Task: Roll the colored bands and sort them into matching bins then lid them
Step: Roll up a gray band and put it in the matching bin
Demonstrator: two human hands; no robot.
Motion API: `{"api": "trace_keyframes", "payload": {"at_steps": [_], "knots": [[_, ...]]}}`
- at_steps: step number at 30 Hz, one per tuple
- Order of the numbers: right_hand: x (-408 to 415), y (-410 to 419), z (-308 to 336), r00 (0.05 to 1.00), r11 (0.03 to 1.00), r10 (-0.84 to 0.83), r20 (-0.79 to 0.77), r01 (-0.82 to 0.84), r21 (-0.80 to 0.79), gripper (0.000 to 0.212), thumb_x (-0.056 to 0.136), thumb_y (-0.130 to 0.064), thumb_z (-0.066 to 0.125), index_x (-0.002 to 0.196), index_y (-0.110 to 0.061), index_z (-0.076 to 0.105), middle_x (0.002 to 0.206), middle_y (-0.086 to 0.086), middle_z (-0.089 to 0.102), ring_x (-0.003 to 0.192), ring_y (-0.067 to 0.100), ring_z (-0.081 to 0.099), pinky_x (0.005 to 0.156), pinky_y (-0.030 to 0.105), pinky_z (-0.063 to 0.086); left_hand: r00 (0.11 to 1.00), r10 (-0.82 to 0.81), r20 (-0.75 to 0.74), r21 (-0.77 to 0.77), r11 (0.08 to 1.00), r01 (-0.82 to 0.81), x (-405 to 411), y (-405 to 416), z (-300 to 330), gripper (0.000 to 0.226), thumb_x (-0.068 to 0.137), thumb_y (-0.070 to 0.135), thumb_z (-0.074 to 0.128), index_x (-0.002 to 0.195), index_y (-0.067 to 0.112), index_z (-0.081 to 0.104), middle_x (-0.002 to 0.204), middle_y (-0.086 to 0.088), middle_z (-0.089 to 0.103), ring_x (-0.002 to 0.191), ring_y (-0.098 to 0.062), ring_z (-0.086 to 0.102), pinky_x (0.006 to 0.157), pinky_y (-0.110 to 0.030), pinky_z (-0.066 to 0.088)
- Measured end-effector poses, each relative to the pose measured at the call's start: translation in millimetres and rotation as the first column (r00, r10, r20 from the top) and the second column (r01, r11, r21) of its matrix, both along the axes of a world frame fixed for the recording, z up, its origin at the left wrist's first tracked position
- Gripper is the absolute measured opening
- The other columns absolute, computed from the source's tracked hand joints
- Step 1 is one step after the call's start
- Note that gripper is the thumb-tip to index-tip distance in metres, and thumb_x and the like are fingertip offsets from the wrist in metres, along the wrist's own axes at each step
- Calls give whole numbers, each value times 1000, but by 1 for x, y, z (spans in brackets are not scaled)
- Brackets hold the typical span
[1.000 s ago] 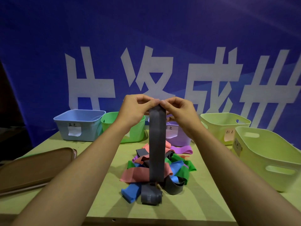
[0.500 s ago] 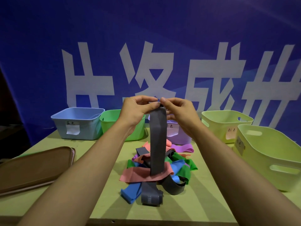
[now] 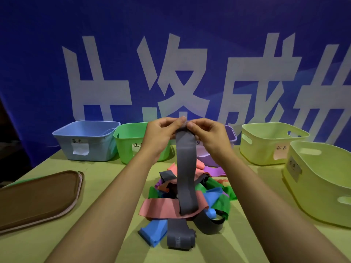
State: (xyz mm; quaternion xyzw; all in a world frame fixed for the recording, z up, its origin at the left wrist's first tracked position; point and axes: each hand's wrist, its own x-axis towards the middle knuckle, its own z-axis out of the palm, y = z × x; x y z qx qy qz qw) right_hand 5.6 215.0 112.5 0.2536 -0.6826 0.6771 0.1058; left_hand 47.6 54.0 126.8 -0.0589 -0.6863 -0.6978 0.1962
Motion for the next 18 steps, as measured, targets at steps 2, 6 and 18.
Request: {"api": "trace_keyframes", "payload": {"at_steps": [2, 6, 18], "knots": [[-6, -3, -10, 1000, 1000, -8, -4, 8, -28, 17, 94, -13, 71, 109, -8, 77, 98, 0, 79, 96, 10, 74, 81, 21, 58, 999, 39, 23, -28, 999, -39, -8, -1, -12, 21, 92, 32, 75, 98, 12, 79, 91, -1, 80, 86, -12, 76, 72, -22, 58], [-17, -8, -29, 1000, 999, -21, 12, 21, -33, 16, 93, -15, 72, 108, -10, 78, 98, -2, 79, 97, 12, 73, 85, 26, 59, 993, 112, 41, -52, 993, -110, -24, -2, -34, 25, 89, 36, 77, 93, 12, 80, 86, -2, 79, 79, -14, 76, 72, -27, 59], [-11, -10, -60, 956, 945, 151, 253, -214, 246, 27, 95, -34, 68, 104, -9, 73, 93, 3, 79, 90, 18, 76, 76, 29, 61, 969, 235, -75, 1, 972, -236, -48, -5, -45, 21, 87, 38, 78, 90, 18, 79, 85, 0, 78, 84, -18, 75, 77, -36, 63]]}}
